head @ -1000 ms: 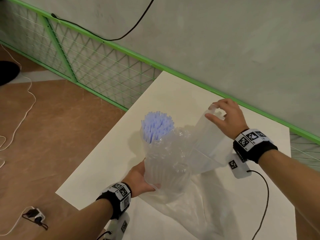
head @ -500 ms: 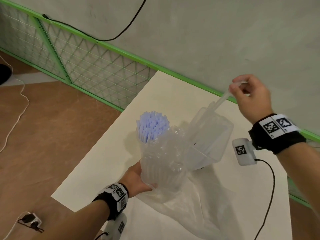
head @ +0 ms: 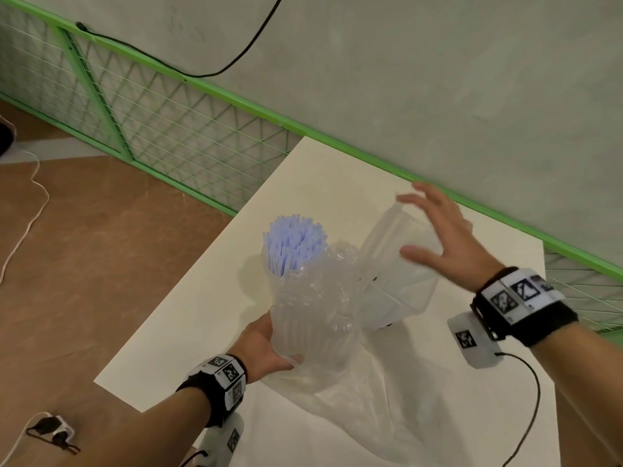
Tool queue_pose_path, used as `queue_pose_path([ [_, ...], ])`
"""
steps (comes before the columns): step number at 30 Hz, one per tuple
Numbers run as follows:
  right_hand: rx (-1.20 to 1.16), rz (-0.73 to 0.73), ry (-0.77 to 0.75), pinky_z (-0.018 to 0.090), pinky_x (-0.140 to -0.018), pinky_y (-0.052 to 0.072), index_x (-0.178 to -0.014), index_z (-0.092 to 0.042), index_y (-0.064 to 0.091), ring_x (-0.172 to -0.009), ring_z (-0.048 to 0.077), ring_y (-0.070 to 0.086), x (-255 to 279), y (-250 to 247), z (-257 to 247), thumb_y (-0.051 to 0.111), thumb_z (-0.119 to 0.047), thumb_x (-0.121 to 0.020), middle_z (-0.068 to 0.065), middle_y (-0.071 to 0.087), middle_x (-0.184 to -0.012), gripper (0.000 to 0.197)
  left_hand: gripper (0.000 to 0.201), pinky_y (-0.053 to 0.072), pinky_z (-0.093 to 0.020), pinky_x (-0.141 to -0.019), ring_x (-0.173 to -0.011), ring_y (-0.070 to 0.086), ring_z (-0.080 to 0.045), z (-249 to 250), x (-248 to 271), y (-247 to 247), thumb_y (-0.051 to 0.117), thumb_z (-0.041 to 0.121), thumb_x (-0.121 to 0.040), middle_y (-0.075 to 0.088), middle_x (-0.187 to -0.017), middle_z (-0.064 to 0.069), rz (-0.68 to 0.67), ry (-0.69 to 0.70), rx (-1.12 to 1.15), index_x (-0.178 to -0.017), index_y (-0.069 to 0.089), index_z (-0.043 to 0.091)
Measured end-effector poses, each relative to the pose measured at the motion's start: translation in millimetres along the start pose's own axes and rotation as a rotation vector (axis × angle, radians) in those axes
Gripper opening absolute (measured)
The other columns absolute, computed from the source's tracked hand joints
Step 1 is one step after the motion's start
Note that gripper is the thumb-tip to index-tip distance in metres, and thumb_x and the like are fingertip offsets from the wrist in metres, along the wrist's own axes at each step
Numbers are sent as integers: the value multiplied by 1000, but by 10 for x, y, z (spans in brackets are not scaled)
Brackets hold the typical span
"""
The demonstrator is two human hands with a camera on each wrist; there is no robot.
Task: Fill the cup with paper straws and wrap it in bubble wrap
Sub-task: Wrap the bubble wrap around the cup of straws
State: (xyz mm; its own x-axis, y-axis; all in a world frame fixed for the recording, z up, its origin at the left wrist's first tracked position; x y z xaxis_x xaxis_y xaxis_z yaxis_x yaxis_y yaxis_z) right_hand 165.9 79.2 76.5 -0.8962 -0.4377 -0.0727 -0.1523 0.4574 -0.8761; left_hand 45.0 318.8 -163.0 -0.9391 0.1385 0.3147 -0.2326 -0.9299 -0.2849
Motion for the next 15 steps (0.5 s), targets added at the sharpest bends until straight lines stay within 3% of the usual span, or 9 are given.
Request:
queue_pose_path([
  [3,195,-66,-107,51,-110,12,-139,-53,33,-149,15,5,171,369,-226,48,-81,-73,-21,6,-159,73,75,46,-5,-82,-98,62,13,-12,-1,-3,92,27,-59,68,-108,22,-1,-3,2,-126,58,30],
  [8,268,91,-92,47,-104,15,-129,-49,49,-146,15,17,102,418,-96,41,-66,-91,-19,22,-156,43,75,47,-7,-83,-98,63,12,-32,-6,0,91,31,-58,70,-106,23,-8,-11,4,-126,58,32],
  [11,378,187,-126,42,-98,18,-125,-43,55,-142,16,28,-5,357,-95,47,-49,-96,-14,34,-151,30,76,51,-14,-88,-100,65,8,-53,-13,5,91,31,-56,71,-106,20,-8,-12,28,-125,60,28],
  [13,477,251,-109,44,-96,22,-126,-38,54,-139,17,34,-106,286,-18,53,-36,-96,-11,39,-149,30,77,52,-20,-92,-101,65,6,-54,-12,6,91,33,-55,71,-107,20,-7,-7,28,-126,61,27],
  [15,517,232,-13,49,-98,25,-133,-38,47,-140,17,33,-245,245,174,54,-37,-95,-11,35,-152,38,77,52,-19,-92,-102,65,6,-42,-7,4,91,33,-56,71,-107,22,-8,5,26,-126,61,28],
])
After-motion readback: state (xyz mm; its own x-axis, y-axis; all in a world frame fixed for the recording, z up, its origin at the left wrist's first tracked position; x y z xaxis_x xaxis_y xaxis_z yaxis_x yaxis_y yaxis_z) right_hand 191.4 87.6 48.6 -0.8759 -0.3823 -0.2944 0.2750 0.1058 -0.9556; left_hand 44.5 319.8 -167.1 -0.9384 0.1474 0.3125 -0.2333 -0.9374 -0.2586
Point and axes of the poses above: each hand's wrist, its own x-axis away from the middle knuckle, its own y-axis out of the palm, z = x × y, the point moved 10 cm from there along -x, towards the middle knuckle
